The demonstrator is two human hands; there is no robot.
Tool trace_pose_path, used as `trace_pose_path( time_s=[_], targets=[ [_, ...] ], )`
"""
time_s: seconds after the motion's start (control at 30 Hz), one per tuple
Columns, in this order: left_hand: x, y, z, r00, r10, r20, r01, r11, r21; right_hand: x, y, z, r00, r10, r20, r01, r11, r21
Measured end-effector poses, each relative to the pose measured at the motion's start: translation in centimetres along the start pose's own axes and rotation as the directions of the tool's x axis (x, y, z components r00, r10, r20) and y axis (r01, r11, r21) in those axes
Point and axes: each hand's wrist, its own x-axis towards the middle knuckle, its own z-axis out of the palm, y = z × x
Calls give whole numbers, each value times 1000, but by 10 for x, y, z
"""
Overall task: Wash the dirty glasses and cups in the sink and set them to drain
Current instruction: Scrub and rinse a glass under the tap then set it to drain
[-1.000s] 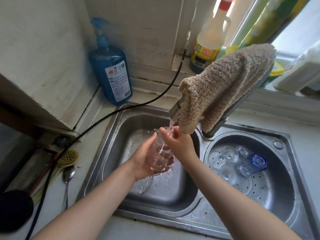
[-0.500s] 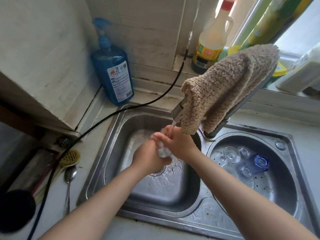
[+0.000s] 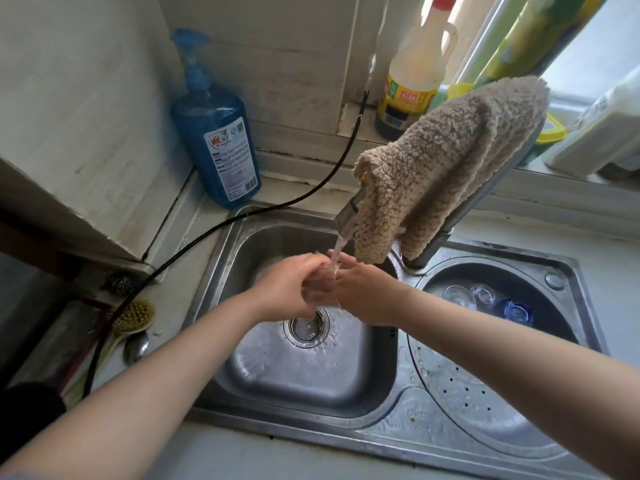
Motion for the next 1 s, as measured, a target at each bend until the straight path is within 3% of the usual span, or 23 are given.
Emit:
trace_pose_path(
  time_s=[0.07, 0.1, 0.13, 0.17, 0.23, 0.27, 0.3, 0.33, 0.37, 0.4, 0.43, 0.47, 0.5, 0.57, 0.67, 0.7, 0.77, 0.83, 0.87, 0.9, 0.93, 0.97, 1.0],
  targets=[
    [5, 1, -4, 999, 16, -39, -14, 998, 60, 4, -5, -10, 996, 88, 9, -88, 972, 218],
    [8, 2, -5, 999, 11, -53, -6, 997, 82, 4, -4, -16, 993, 110, 45, -118, 880, 460],
    [9, 1, -4, 997, -11, -70, 16, 997, 76, 4, -2, -27, 992, 92, 83, -123, 681, 721],
    [9, -2, -2, 995, -46, -91, 50, 998, 43, 4, 1, -36, 992, 59, 111, -125, 387, 914],
    [8, -8, 4, 983, -99, -155, 93, 995, -41, 5, 5, -46, 984, 79, 160, -138, -240, 961],
    [7, -10, 6, 978, -108, -178, 99, 993, -59, 7, 7, -46, 975, 69, 211, -167, -401, 901],
    [6, -12, 7, 977, -115, -180, 105, 992, -63, 9, 5, -47, 973, 53, 226, -190, -374, 908],
    [6, -11, 7, 979, -119, -164, 109, 992, -67, 10, 3, -43, 978, 72, 194, -179, -174, 968],
    [5, -9, 6, 984, -116, -135, 107, 991, -77, 10, 0, -35, 990, 64, 128, -139, 220, 966],
    [4, -9, 6, 989, -108, -105, 98, 991, -97, 10, -2, -28, 995, 62, 77, -99, 652, 752],
    [3, -8, 7, 992, -101, -76, 91, 988, -127, 10, -2, -20, 994, 100, -35, -78, 916, 394],
    [2, -9, 7, 994, -98, -52, 89, 984, -157, 7, 1, -14, 983, 73, -166, -54, 992, 118],
    [1, -9, 8, 995, -87, -45, 78, 983, -167, 5, 5, -11, 971, -11, -238, -1, 999, -48],
    [1, -9, 7, 997, -58, -49, 52, 993, -105, 1, 8, -7, 951, -91, -295, 63, 993, -105],
    [5, -5, 4, 997, -17, -74, 20, 999, 38, 1, -5, -15, 978, 77, -196, -14, 953, 304],
    [5, -4, 4, 996, -13, -85, 19, 997, 70, 0, -12, -20, 986, 140, -93, -63, 823, 564],
    [5, -5, 9, 994, -18, -106, 27, 996, 84, -1, -18, -30, 983, 164, 82, -119, 230, 966],
    [2, -8, 17, 988, -22, -152, 33, 997, 68, -1, -16, -34, 968, 151, 199, -97, -506, 857],
    [0, -10, 20, 984, -28, -174, 43, 996, 79, 0, -16, -34, 958, 152, 242, -74, -688, 722],
    [-1, -10, 21, 982, -38, -183, 58, 993, 100, 1, -17, -34, 949, 178, 260, -41, -748, 663],
    [0, -10, 22, 982, -41, -185, 64, 991, 120, 1, -22, -34, 929, 245, 276, -35, -686, 727],
    [0, -10, 22, 983, -45, -177, 67, 990, 121, 2, -28, -33, 899, 353, 259, -54, -498, 866],
    [1, -10, 22, 984, -60, -167, 75, 993, 86, 2, -32, -29, 874, 454, 173, -95, -189, 977]
  ],
)
